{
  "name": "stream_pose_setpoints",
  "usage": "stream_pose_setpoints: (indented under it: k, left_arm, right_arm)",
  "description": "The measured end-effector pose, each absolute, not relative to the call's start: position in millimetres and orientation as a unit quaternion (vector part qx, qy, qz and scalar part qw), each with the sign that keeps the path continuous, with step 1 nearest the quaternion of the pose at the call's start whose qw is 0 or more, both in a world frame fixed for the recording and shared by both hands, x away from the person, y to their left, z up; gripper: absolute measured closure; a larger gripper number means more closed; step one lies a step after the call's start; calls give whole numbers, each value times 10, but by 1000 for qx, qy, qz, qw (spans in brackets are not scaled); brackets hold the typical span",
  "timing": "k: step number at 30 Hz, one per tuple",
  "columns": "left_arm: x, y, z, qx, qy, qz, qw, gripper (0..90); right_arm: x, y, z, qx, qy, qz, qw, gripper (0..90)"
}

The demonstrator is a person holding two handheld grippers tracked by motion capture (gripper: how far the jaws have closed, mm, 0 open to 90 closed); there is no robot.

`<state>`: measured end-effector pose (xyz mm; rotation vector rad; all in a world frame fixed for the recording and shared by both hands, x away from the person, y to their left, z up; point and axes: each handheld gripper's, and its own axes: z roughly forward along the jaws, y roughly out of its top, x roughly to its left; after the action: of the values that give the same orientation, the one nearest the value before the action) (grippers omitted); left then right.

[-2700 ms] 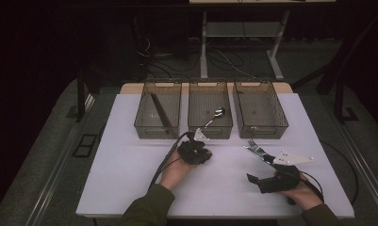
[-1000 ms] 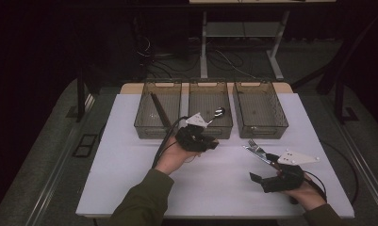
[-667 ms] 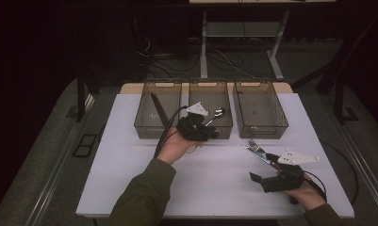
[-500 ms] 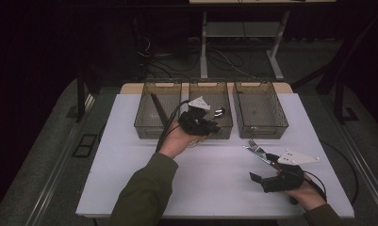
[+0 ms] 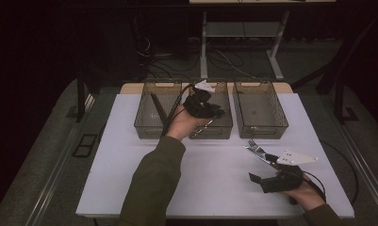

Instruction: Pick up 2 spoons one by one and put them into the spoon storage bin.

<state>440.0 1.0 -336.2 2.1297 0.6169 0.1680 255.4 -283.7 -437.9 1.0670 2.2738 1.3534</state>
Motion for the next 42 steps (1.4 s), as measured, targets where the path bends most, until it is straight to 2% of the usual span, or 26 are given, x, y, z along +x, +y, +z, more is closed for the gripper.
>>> stream_pose_setpoints:
  k: [17, 29, 30, 34, 42]
  left_arm:
    - [4828, -157, -3602, 850, 331, 133, 387, 732]
    - [4984, -139, -3844, 851, 379, 132, 339, 723]
    - [4983, -143, -3849, 850, 380, 134, 338, 714]
    - [4976, -156, -3847, 850, 378, 140, 340, 559]
    - [4934, -150, -3789, 855, 354, 120, 359, 435]
  right_arm:
    - [2554, -2849, -4372, 367, 787, 475, 143, 19]
    - [2561, -2851, -4376, 368, 786, 477, 140, 19]
    - [2558, -2850, -4375, 368, 786, 477, 140, 19]
    - [2554, -2849, -4373, 368, 785, 478, 140, 19]
    - [2558, -2848, -4377, 366, 787, 477, 139, 19]
